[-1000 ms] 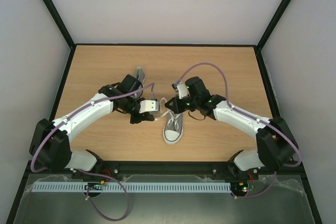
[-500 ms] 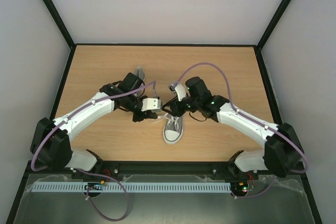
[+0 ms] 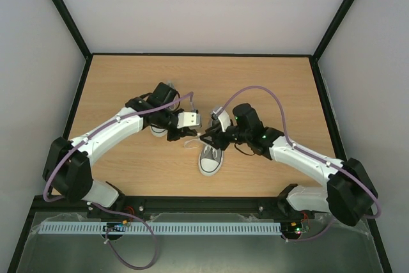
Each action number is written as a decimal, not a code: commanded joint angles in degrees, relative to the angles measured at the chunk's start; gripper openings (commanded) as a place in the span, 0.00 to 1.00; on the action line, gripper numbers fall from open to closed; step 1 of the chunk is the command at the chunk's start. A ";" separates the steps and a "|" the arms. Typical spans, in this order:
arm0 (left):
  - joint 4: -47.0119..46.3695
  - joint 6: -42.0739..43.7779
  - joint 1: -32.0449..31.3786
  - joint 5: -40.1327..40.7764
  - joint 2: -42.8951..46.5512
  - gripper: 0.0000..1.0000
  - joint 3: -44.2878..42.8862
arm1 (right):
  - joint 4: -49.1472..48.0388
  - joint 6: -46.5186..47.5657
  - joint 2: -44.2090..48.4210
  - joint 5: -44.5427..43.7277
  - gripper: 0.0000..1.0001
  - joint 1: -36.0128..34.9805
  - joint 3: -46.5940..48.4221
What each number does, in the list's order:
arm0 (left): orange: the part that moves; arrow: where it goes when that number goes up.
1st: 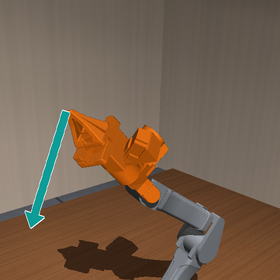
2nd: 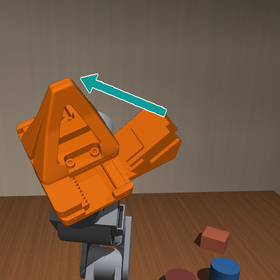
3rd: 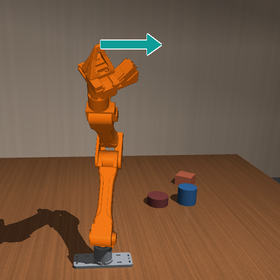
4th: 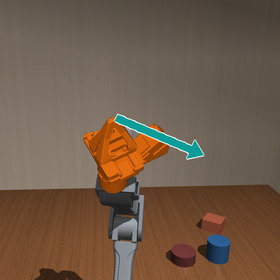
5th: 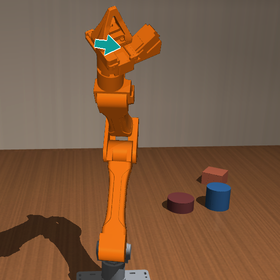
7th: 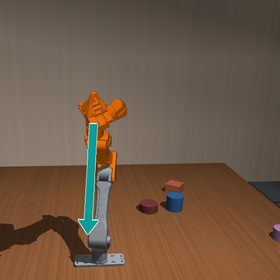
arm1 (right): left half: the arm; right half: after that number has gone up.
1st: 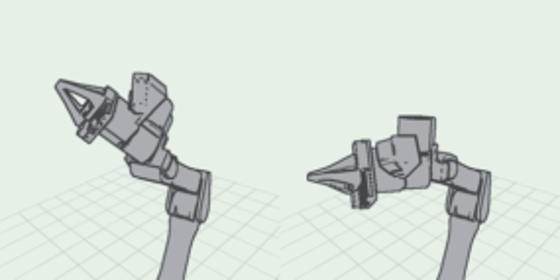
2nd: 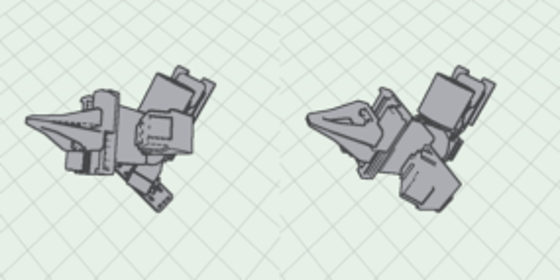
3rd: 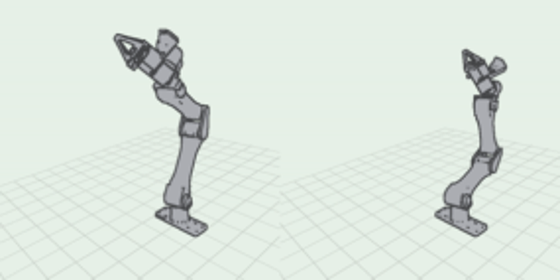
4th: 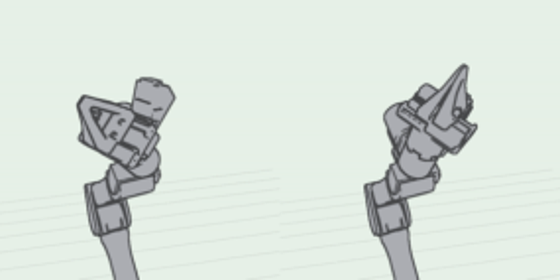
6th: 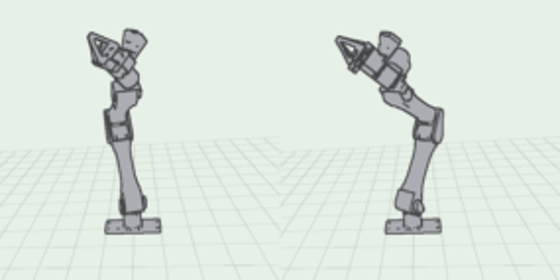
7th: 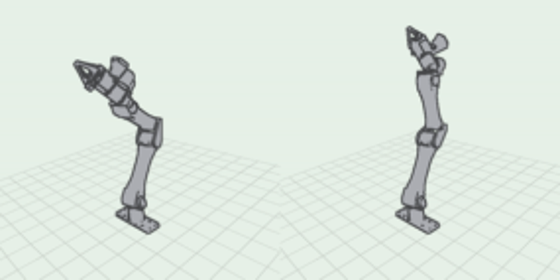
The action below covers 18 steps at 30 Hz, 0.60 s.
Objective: Tie the shoes
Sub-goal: Cross the shoelace with the shoelace.
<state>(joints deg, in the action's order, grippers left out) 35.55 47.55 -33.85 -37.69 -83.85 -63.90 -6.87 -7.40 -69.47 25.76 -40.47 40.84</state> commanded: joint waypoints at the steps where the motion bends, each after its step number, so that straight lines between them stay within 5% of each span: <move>1: -0.42 0.59 -0.02 -1.32 -0.44 0.02 -1.55 | -7.11 3.04 -2.30 0.94 0.42 -0.03 -1.00; 14: 0.87 2.18 0.17 -2.80 -1.40 0.02 -2.29 | -10.96 7.62 -4.61 2.19 0.32 -0.05 -2.58; 18: 0.71 2.31 0.27 -2.82 -1.62 0.02 -2.35 | -10.66 8.41 -4.61 2.97 0.22 -0.05 -2.68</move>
<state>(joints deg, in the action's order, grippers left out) 35.86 48.62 -33.78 -38.17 -84.58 -64.29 -16.51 -1.06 -73.89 26.76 -40.47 38.85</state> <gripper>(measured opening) 0.025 0.260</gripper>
